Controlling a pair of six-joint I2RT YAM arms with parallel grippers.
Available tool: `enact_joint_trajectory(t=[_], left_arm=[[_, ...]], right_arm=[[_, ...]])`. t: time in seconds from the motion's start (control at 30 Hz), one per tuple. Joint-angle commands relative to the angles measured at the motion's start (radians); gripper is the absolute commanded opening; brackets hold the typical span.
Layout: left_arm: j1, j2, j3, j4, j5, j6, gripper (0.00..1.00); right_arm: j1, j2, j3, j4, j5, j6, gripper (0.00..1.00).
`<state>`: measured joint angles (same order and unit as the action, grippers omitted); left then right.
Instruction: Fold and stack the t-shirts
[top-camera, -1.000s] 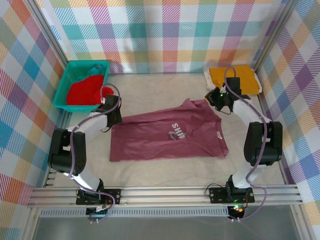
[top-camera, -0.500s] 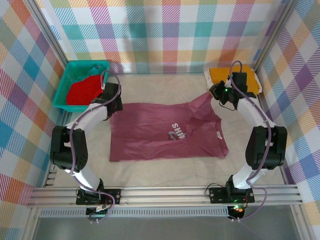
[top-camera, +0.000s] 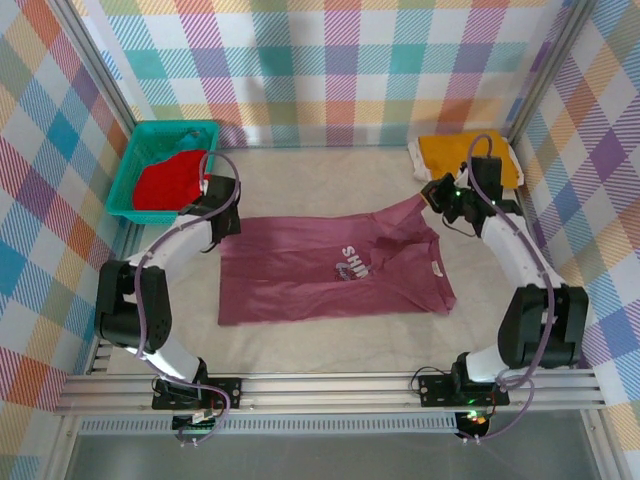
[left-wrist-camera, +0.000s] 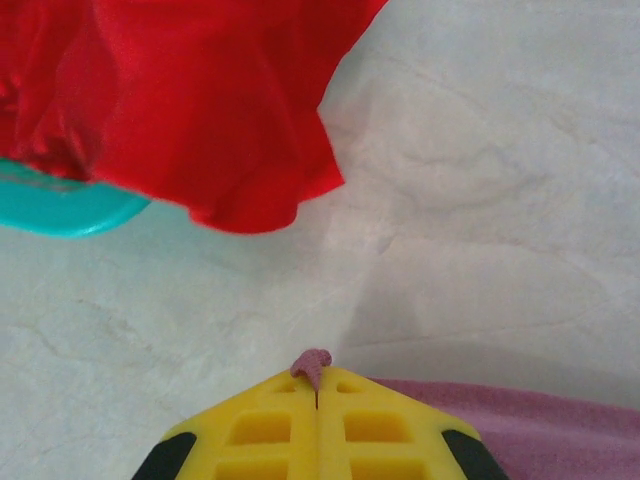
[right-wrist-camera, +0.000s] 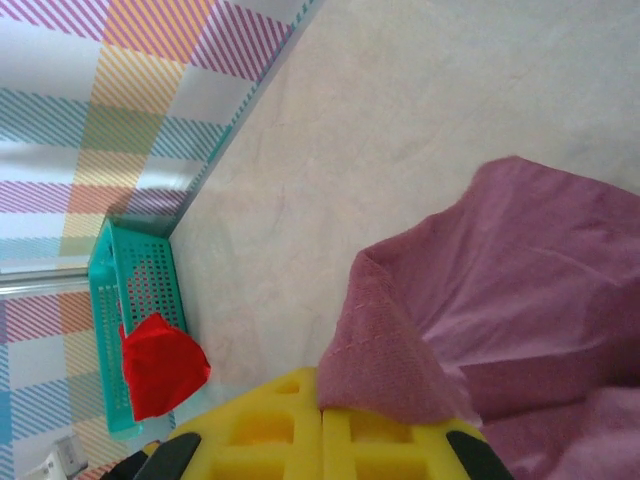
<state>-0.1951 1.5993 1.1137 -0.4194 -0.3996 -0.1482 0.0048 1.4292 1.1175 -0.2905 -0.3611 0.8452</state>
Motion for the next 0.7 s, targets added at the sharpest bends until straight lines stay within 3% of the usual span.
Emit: enact_joint_trajectory(t=[0.0, 0.57, 0.63, 0.67], left_arm=[[-0.007, -0.052, -0.029, -0.028, -0.044, -0.004, 0.00], [-0.046, -0.075, -0.137, -0.107, -0.059, -0.073, 0.03], [-0.049, -0.091, -0.159, -0.128, -0.056, -0.105, 0.06], [-0.050, -0.102, -0.170, -0.142, -0.059, -0.115, 0.13]], right_arm=[[-0.009, -0.085, -0.053, -0.041, 0.002, 0.031, 0.00], [-0.015, -0.187, -0.231, -0.124, -0.023, 0.010, 0.00], [-0.018, -0.206, -0.257, -0.148, -0.021, 0.003, 0.00], [-0.019, -0.217, -0.270, -0.162, -0.027, -0.001, 0.04]])
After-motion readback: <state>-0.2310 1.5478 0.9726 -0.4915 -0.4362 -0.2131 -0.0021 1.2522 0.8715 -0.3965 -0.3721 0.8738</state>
